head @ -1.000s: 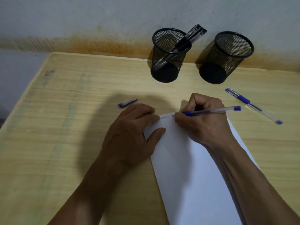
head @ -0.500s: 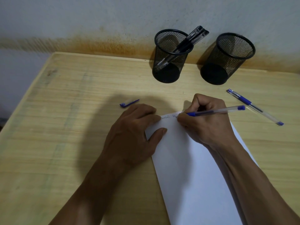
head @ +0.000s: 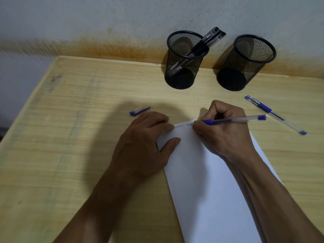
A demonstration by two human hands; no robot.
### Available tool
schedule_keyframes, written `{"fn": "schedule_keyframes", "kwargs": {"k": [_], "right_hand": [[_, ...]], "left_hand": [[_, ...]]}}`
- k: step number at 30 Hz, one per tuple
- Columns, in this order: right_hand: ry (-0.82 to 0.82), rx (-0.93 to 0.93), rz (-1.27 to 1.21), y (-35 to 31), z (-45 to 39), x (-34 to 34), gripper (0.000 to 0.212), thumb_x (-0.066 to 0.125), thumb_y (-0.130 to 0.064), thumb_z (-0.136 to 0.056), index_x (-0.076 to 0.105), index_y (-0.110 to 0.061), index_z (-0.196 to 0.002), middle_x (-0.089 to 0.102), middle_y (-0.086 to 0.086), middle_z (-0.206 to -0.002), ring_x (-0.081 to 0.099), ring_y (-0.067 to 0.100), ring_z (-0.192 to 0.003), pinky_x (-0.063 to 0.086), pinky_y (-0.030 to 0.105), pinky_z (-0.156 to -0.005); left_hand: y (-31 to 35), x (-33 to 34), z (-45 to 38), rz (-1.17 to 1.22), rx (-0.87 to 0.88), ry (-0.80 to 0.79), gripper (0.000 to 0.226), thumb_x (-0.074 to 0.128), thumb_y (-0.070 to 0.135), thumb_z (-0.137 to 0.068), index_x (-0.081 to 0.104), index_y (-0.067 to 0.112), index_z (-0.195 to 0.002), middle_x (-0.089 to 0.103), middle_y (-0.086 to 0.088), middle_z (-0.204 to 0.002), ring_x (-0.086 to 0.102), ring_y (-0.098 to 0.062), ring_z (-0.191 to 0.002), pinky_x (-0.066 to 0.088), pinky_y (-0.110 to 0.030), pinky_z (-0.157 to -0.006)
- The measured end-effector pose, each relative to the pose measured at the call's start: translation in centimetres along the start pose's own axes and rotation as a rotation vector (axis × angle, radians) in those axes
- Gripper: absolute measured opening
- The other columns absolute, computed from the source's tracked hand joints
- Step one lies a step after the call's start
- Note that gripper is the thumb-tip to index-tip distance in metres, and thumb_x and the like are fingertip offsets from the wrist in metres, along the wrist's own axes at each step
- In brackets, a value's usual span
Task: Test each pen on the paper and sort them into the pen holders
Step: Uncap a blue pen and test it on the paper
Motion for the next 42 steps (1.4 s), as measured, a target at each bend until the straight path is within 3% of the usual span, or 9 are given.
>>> {"fn": "schedule_keyframes", "kwargs": {"k": [9,12,38,42], "right_hand": [[0.022,0.006,0.012,-0.06,0.07,-0.18,0.02,0.076,-0.002,-0.071,0.057,0.003,-0.065,0.062,0.017,-0.062,0.058,0.042,-0.06,0.051,0.047,-0.051],[0.03,0.022,0.012,0.11,-0.01,-0.2,0.02,0.077,0.004,-0.074,0.058,0.002,-0.067,0.063,0.018,-0.063,0.059,0.042,-0.062,0.052,0.053,-0.053],[0.035,0.018,0.001,-0.38,0.04,-0.38,0.019,0.074,0.01,-0.074,0.056,0.009,-0.068,0.062,0.022,-0.063,0.058,0.046,-0.061,0.05,0.052,-0.049],[0.044,0.033,0.014,-0.28,0.11,-0.31,0.02,0.073,0.009,-0.073,0.055,0.007,-0.066,0.061,0.018,-0.06,0.055,0.037,-0.055,0.046,0.041,-0.046]], "left_hand": [[-0.06,0.07,0.0,-0.002,0.002,-0.007,0.038,0.065,0.04,-0.085,0.073,0.012,-0.109,0.068,-0.004,-0.115,0.061,-0.018,-0.11,0.05,-0.036,-0.096],[-0.13,0.15,0.0,-0.006,-0.001,-0.008,0.037,0.066,0.041,-0.085,0.073,0.013,-0.109,0.068,-0.003,-0.115,0.061,-0.017,-0.11,0.05,-0.036,-0.096],[-0.15,0.31,-0.09,-0.013,-0.004,-0.012,0.044,0.059,0.046,-0.085,0.073,0.011,-0.109,0.069,-0.007,-0.114,0.063,-0.02,-0.108,0.052,-0.038,-0.095],[-0.19,0.31,0.0,-0.014,0.006,-0.004,0.043,0.061,0.045,-0.085,0.073,0.012,-0.109,0.069,-0.005,-0.115,0.062,-0.019,-0.109,0.051,-0.037,-0.095]]}}
Point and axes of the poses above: each hand's wrist, its own z-axis away from the middle knuckle, its own x-axis out of the palm, y = z × x, the point moved 7 cm from there along -z, towards the middle knuckle
